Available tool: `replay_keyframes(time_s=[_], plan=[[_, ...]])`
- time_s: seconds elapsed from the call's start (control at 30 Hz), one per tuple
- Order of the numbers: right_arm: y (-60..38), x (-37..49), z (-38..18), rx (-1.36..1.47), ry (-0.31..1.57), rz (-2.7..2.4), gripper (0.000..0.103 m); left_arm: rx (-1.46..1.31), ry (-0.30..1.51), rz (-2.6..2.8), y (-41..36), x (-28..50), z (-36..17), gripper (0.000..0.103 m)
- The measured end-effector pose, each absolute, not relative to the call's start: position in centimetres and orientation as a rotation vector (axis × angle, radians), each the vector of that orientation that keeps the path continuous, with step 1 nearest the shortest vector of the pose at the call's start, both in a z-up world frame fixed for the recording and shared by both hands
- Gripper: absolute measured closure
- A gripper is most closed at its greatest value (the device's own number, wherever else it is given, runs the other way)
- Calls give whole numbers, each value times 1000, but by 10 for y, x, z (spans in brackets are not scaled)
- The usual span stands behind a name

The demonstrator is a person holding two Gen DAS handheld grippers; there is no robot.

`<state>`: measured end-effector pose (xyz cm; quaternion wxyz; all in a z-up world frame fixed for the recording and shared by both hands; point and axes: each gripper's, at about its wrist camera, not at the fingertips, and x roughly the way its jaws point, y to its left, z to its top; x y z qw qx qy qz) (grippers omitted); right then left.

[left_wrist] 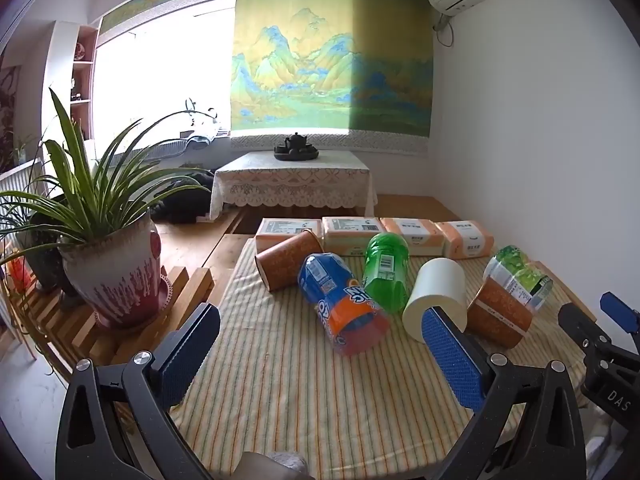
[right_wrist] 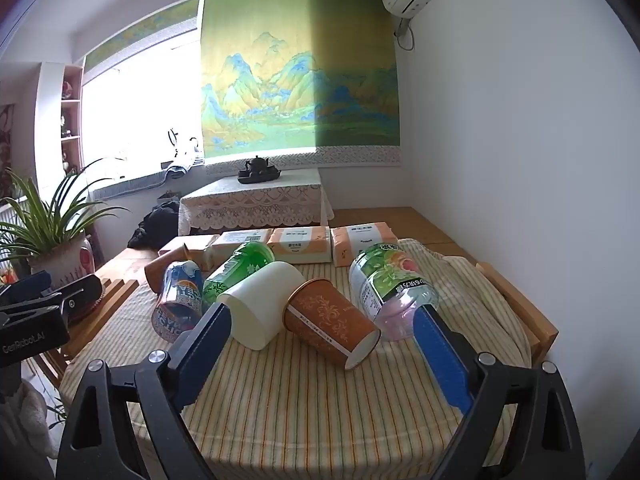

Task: Flip cup upside down
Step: 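Move the right tool toward the green bottle lying on the table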

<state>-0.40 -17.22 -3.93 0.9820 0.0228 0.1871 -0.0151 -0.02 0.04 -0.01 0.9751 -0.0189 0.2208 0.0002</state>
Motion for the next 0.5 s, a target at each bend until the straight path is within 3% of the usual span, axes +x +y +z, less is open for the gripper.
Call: replay_keyframes(time_s=[0.5], plan=[[-176, 1, -40, 53, 377, -30, 11, -33, 448, 23, 6, 0, -2, 1]])
